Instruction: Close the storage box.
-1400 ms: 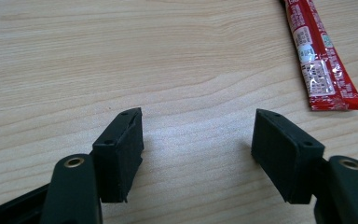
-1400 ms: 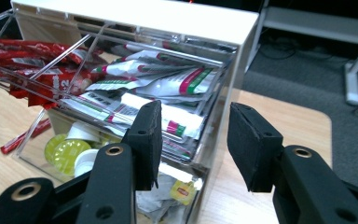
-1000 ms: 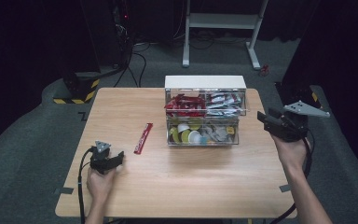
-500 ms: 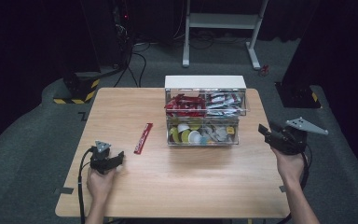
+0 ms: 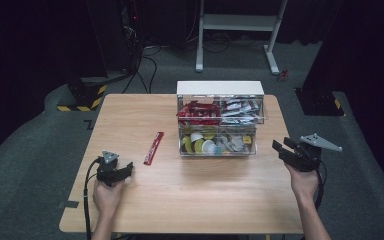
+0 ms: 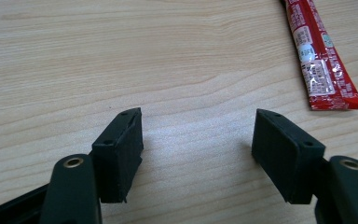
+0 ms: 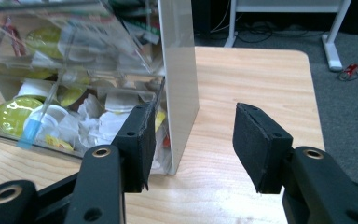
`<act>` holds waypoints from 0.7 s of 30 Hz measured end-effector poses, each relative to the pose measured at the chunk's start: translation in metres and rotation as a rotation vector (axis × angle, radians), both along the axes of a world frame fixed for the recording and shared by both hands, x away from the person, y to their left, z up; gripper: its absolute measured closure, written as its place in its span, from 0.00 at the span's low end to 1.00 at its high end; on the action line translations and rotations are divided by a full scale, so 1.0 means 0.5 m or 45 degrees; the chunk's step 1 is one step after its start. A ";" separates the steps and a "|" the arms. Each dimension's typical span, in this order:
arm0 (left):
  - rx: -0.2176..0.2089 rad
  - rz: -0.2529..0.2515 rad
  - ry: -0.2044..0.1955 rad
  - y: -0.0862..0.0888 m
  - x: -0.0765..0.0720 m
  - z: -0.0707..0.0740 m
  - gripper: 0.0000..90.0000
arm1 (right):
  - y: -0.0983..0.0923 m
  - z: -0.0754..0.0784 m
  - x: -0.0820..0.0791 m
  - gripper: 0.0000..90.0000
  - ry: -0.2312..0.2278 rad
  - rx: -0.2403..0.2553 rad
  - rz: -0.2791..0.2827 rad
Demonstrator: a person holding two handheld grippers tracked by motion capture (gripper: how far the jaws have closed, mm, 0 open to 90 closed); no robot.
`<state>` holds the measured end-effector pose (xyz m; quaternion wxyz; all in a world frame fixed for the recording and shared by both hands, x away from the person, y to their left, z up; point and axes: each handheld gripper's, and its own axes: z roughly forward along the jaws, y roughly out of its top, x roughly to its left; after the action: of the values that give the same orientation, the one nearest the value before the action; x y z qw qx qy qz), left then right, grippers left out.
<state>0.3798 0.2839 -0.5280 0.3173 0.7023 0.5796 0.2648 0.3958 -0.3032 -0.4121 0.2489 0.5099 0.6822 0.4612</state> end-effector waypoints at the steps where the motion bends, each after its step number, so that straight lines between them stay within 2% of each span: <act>1: 0.000 0.000 0.000 0.000 0.000 0.000 0.38 | 0.000 -0.011 0.000 0.54 0.010 0.009 -0.004; 6: 0.001 0.000 0.000 0.000 0.000 0.000 0.38 | 0.002 -0.036 0.006 0.55 0.042 0.011 -0.009; 15: 0.001 0.000 -0.001 0.000 0.000 0.000 0.38 | 0.011 -0.073 0.019 0.55 0.080 -0.033 -0.020; 16: 0.001 0.000 -0.001 0.000 0.000 0.000 0.38 | 0.011 -0.088 0.022 0.55 0.099 -0.033 -0.025; 21: 0.001 0.000 -0.001 0.000 0.000 0.000 0.38 | 0.013 -0.110 0.027 0.55 0.135 -0.038 -0.034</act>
<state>0.3798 0.2840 -0.5280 0.3172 0.7024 0.5794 0.2651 0.4095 -0.2968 -0.4673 0.2260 0.5388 0.6944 0.4201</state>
